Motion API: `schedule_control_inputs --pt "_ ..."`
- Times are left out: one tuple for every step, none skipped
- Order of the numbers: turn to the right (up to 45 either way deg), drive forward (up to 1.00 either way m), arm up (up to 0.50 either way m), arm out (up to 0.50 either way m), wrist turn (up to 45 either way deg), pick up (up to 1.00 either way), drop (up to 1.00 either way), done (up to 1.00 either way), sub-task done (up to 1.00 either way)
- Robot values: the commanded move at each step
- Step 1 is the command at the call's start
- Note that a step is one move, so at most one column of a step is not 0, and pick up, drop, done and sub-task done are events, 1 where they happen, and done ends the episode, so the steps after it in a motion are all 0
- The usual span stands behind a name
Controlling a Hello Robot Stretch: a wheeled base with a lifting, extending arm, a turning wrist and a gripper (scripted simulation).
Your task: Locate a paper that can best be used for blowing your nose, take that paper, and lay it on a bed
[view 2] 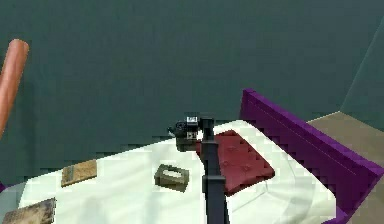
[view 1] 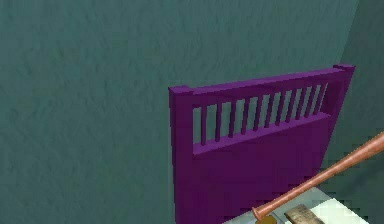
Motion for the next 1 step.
schedule_control_inputs --pt "0.0 0.00 0.00 -0.08 0.0 0.00 0.00 0.00 0.00"
